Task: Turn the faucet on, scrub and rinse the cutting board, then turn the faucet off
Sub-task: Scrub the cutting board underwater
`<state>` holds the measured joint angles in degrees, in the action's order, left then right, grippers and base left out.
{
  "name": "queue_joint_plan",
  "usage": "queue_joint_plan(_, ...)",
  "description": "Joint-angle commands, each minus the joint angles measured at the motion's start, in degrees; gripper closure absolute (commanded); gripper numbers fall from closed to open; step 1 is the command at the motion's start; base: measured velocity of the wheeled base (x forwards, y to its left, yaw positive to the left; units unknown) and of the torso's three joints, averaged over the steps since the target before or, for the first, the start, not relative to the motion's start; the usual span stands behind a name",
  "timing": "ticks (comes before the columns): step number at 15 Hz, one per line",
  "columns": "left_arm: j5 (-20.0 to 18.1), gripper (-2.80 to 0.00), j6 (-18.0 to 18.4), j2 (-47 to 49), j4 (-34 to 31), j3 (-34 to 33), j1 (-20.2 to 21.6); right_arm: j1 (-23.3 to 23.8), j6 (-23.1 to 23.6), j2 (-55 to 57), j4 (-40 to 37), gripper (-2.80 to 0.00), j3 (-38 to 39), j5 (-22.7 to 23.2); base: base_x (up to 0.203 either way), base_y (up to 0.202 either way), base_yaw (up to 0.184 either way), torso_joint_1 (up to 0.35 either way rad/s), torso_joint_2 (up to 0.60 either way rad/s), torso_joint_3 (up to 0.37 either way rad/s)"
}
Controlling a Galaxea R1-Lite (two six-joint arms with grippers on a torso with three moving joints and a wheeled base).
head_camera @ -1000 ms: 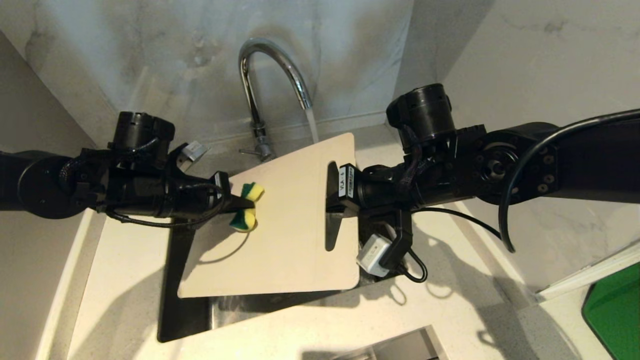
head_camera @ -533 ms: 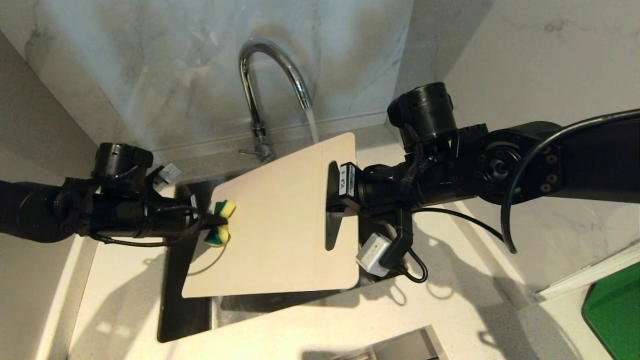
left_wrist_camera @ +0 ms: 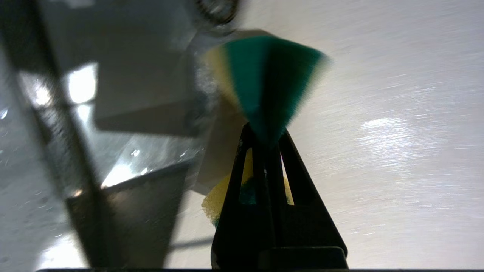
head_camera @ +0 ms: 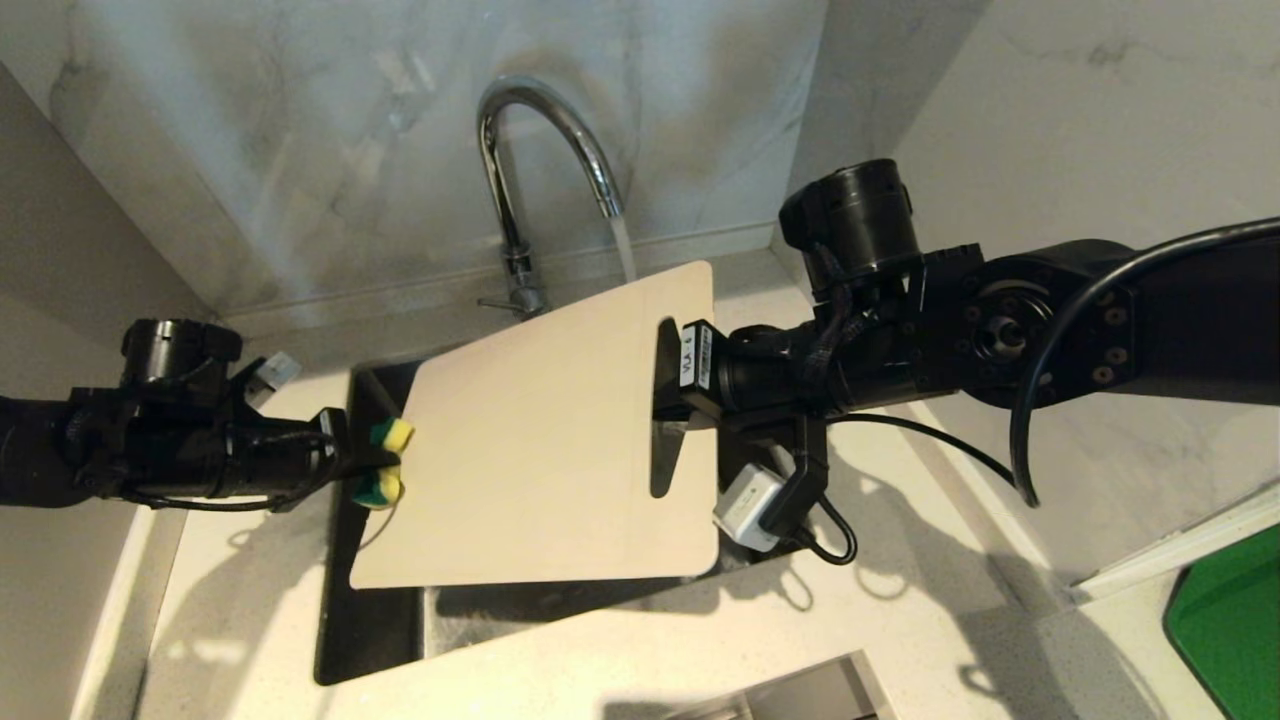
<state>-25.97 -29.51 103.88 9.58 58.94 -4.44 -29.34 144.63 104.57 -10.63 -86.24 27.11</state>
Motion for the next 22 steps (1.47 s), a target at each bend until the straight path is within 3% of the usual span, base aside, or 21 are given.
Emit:
queue_joint_plan(1, -0.1, 0.0, -1.5, -5.5, -0.7, 2.1, -3.1, 0.0, 0.8, 0.2, -0.2, 0.0, 0.0, 0.1, 0.0, 0.0, 0.0, 0.0, 0.0, 0.0)
queue_joint_plan(5, 1.1, 0.0, -6.7, -8.9, -10.2, 15.5, -13.6, 0.0, 0.8, 0.3, -0.2, 0.0, 0.2, 0.1, 0.0, 0.0, 0.0, 0.0, 0.0, 0.0)
queue_joint_plan(8, 6.0, 0.0, -10.2, -5.8, -13.6, 26.2, -22.5, -0.1, 0.8, 0.2, -0.1, 0.0, 0.2, 0.1, 0.0, 0.0, 0.0, 0.0, 0.0, 0.0)
queue_joint_plan(12, 10.9, 0.0, -11.0, 1.5, -15.4, 32.4, -28.0, -0.1, 0.7, 0.1, 1.9, 0.0, 1.4, 0.1, 0.0, 0.0, 0.0, 0.0, 0.0, 0.0)
queue_joint_plan(16, 10.9, 0.0, -10.9, 3.4, -15.2, 29.6, -25.3, -0.1, -0.8, -0.3, 4.4, 0.0, 3.3, 0.2, 0.0, 0.0, 0.0, 0.0, 0.0, 0.0)
queue_joint_plan(22, 7.7, 0.0, -8.8, 3.3, -11.4, 20.3, -14.2, -0.1, -0.9, -2.0, 4.3, 0.0, 3.5, 0.2, 0.0, 0.0, 0.0, 0.0, 0.0, 0.0)
